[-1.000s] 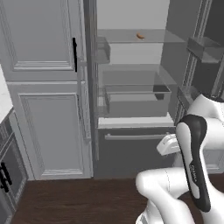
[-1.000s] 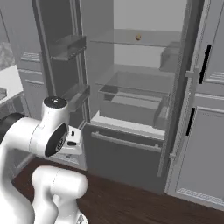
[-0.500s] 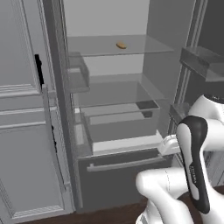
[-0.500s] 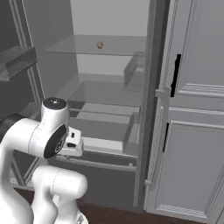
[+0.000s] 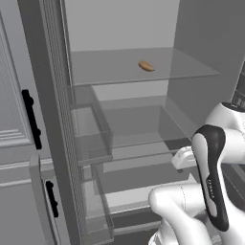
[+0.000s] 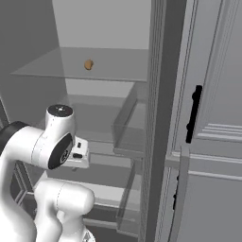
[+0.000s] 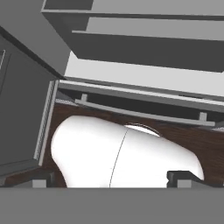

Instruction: Place one sweet potato and one fish in each tupperware on the nearby counter, to pack two identical lunches.

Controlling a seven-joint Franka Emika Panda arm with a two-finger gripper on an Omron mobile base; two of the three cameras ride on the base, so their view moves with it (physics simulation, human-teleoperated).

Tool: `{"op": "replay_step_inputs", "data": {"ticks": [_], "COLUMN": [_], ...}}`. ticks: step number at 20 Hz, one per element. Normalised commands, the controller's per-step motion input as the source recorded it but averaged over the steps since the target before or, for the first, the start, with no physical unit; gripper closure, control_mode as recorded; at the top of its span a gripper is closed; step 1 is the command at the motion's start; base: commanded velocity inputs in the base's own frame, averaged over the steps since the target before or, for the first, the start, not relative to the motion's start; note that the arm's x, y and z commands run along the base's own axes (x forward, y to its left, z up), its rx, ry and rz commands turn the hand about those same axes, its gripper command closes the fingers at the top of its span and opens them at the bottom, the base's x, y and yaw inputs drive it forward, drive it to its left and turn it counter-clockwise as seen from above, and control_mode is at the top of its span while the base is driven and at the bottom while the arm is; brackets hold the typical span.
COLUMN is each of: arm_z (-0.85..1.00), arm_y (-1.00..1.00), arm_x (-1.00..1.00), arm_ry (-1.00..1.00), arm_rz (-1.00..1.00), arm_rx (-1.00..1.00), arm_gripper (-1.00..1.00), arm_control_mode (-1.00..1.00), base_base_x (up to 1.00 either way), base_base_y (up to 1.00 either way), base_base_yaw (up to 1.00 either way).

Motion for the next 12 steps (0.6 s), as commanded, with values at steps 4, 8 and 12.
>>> {"op": "replay_step_inputs", "data": {"ticks": [4,8,12], "arm_z": [0.00,0.00,0.49], "arm_y": [0.00,0.00,-0.02], "arm_x": [0.00,0.00,-0.37], "arm_ry": [0.00,0.00,-0.61], "arm_rz": [0.00,0.00,-0.01], "arm_rx": [0.00,0.00,-0.06], "arm_gripper": [-1.00,-1.00,-1.00], "arm_control_mode": [1.00,1.00,-1.00], "base_base_x": [0.04,-0.03,0.00], "base_base_y": [0.00,0.00,0.00], "base_base_yaw": [-0.07,0.00,0.00]}}
